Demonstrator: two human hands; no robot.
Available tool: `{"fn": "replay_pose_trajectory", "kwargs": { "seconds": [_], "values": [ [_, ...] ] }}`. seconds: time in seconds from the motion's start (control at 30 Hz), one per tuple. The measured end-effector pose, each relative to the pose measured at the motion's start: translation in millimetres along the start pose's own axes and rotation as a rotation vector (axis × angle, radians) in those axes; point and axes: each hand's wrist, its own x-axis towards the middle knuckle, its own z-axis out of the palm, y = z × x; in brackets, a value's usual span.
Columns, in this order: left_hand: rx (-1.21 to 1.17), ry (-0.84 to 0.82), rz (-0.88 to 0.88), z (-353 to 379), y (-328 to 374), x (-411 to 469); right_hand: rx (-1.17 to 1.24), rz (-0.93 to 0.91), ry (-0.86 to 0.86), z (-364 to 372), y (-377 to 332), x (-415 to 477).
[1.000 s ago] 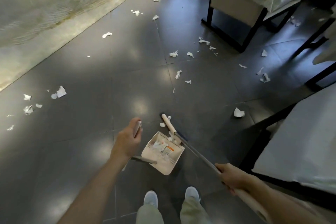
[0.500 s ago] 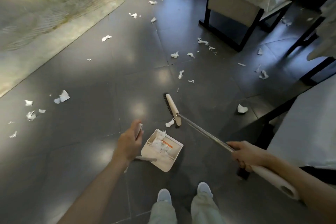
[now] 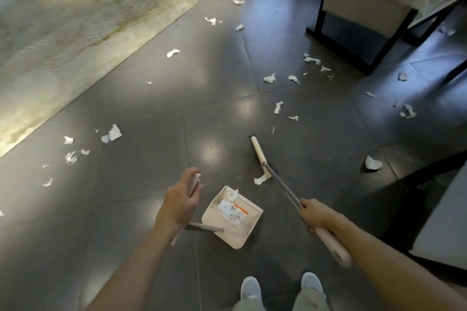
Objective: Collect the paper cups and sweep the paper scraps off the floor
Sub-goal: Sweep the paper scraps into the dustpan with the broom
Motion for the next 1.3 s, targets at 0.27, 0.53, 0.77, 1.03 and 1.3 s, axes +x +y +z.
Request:
{"fn": "replay_pose_trajectory", "kwargs": {
  "seconds": [0.27, 0.53, 0.77, 1.03, 1.3],
  "values": [
    [-0.035, -0.074, 0.087, 10.2, 26.5, 22.7, 0.388, 0.137, -0.193, -6.3, 0.3, -64.6],
    [-0.065, -0.19, 0.259, 40.8, 92.9, 41.6, 0.515, 0.087, 0.052, -76.2, 66.4, -114.0],
    [0.015, -0.226, 0.438, 93.8, 175.5, 87.0, 0.519, 0.133, 0.339, -138.1, 139.7, -84.8],
    [0.105, -0.308, 0.518, 187.1, 294.4, 154.8, 0.358, 0.257, 0.449, -254.8, 238.3, -29.0],
    [0.209, -0.448, 0.539, 261.8, 368.0, 202.6, 0.338, 0.382, 0.328, -303.2, 287.2, 28.3]
  ]
}}
